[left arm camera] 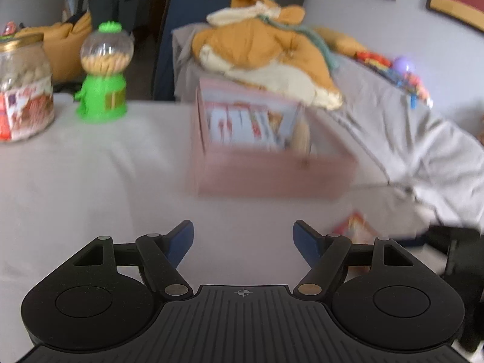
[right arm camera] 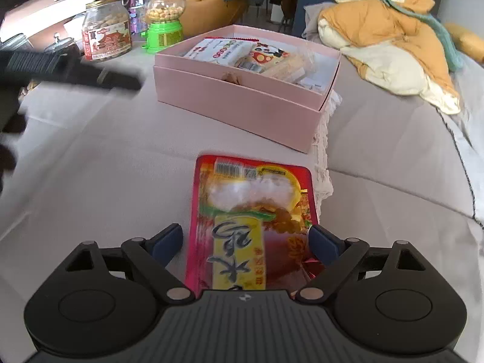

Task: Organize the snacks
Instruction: 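Carry the red snack bag into the pink box and open the right gripper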

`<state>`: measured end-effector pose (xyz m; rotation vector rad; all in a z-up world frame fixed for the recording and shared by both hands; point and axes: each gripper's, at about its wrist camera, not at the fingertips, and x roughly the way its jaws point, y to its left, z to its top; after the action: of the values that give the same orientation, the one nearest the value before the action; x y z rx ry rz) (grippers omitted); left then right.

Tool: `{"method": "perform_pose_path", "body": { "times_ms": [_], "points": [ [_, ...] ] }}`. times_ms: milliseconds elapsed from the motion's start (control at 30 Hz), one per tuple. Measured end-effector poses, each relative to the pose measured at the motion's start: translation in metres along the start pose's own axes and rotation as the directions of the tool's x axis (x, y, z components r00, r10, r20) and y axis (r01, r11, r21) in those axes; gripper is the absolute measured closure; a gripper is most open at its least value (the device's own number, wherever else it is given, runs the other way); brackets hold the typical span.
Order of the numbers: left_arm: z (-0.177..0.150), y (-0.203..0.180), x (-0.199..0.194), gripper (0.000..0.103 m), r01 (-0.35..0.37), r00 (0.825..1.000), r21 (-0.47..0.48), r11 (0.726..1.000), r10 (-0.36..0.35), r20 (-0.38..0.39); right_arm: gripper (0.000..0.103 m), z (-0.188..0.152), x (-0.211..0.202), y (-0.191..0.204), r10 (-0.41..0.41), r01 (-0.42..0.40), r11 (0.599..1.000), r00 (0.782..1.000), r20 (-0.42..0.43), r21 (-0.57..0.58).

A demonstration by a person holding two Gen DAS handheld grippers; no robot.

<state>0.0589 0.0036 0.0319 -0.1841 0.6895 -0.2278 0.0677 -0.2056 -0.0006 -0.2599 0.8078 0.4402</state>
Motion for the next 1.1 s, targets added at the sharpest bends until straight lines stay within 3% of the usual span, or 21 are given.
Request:
{"method": "perform_pose_path", "body": {
  "times_ms": [300,400,467,533,633,733,1100],
  "points": [
    [-0.029,0.002,-0.010,0.027,0.048,0.998,-0.002,0.999,-0.048,-0.036,0.008,0.011,0.011,-0.014,-0.014,0.015,1.000,0.999,-0.037,0.026],
    [-0.030,0.001,-0.014,0.027,0.061,0.998,-0.004,0.998,-0.061,-0.035,0.006,0.010,0.019,-0.031,0.055,-0.046,0.990,0.997,-0.060,0.131],
    [-0.032,0.002,-0.016,0.027,0.065,0.997,-0.003,0.998,-0.065,-0.035,0.009,0.009,0.024,-0.045,0.124,-0.099,0.964,0.988,-0.088,0.247],
    [-0.033,0.003,-0.017,0.027,0.066,0.997,-0.005,0.998,-0.066,-0.038,0.018,0.008,0.021,-0.049,0.133,-0.100,0.951,0.987,-0.094,0.291],
    [-0.034,0.005,-0.018,0.027,0.067,0.997,-0.012,0.998,-0.067,-0.038,0.029,0.010,0.005,-0.037,0.076,-0.053,0.974,0.992,-0.097,0.221],
    [-0.036,0.006,-0.019,0.027,0.073,0.997,-0.021,0.997,-0.074,-0.036,0.034,0.011,-0.010,-0.032,0.079,-0.059,0.977,0.993,-0.091,0.206],
    [-0.036,0.013,-0.024,0.027,0.079,0.997,-0.048,0.996,-0.080,-0.021,0.037,0.041,-0.063,-0.014,0.142,-0.148,0.973,0.989,0.049,0.176]
  ]
}}
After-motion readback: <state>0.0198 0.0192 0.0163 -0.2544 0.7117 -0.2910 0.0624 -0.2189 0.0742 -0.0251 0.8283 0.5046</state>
